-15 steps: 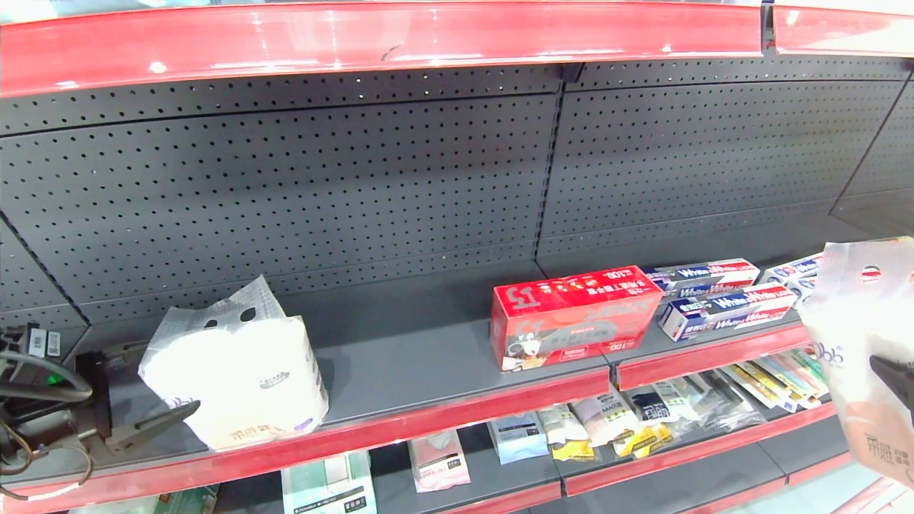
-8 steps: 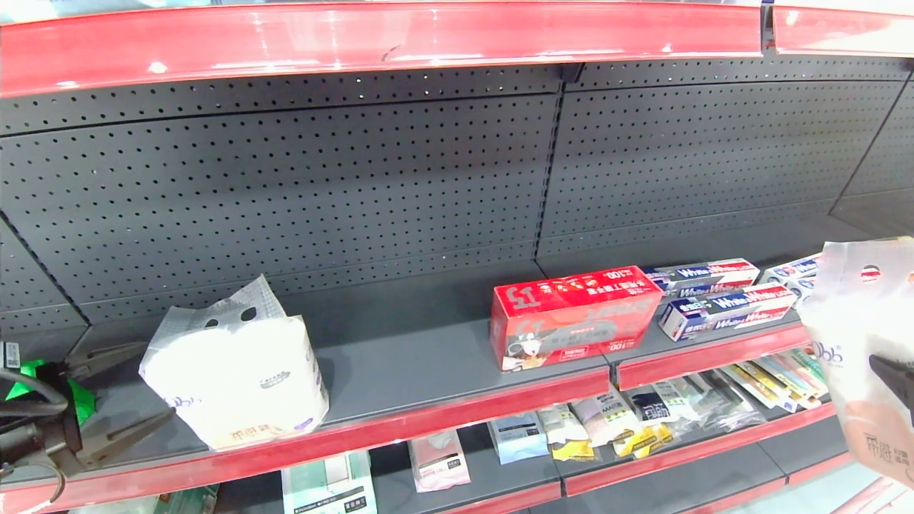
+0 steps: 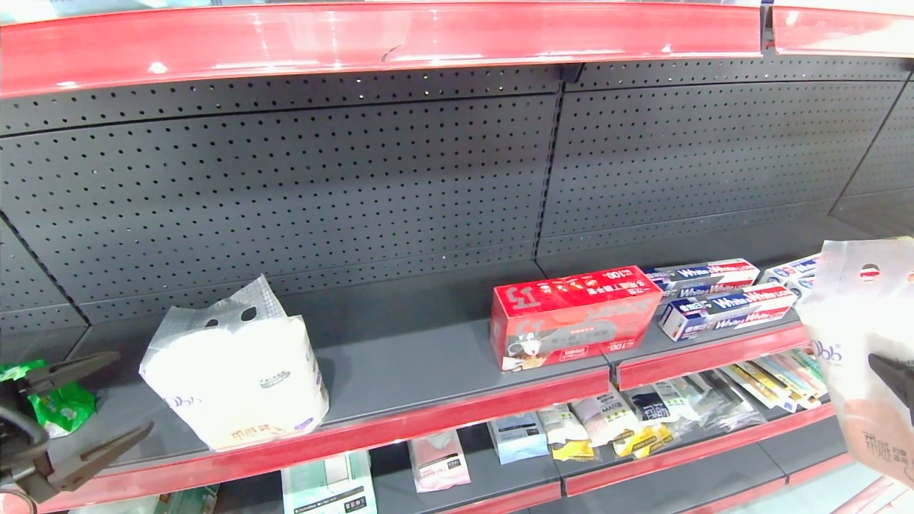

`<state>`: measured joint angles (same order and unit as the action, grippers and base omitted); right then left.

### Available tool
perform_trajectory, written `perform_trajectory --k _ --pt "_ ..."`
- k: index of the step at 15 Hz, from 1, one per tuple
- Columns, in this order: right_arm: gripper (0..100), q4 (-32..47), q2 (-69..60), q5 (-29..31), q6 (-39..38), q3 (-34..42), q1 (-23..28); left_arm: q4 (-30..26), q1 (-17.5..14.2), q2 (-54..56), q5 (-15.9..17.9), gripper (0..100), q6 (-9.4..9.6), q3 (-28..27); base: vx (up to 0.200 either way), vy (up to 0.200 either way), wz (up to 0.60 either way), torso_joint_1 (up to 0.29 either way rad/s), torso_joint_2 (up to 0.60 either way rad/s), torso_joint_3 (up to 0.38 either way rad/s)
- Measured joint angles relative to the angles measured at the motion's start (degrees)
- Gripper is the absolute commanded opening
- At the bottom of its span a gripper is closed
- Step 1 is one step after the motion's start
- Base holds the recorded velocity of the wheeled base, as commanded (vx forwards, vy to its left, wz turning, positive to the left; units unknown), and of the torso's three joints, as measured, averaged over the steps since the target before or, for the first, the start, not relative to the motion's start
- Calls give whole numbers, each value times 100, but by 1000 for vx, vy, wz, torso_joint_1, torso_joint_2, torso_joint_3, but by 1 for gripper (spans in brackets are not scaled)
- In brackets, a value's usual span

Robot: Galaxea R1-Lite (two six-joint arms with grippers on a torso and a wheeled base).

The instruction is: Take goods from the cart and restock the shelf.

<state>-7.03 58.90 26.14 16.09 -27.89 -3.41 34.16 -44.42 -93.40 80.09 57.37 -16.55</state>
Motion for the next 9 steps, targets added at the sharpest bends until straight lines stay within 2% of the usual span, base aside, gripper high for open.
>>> perform_trajectory --k 4,9 --pt "0 -5 18 -11 -2 2 0 -2 -456 355 -69 100 -13 27 0 0 0 0 0 0" --pt "0 -5 22 -13 -4 -11 -5 13 -828 523 -468 100 -13 20 0 0 0 0 0 0"
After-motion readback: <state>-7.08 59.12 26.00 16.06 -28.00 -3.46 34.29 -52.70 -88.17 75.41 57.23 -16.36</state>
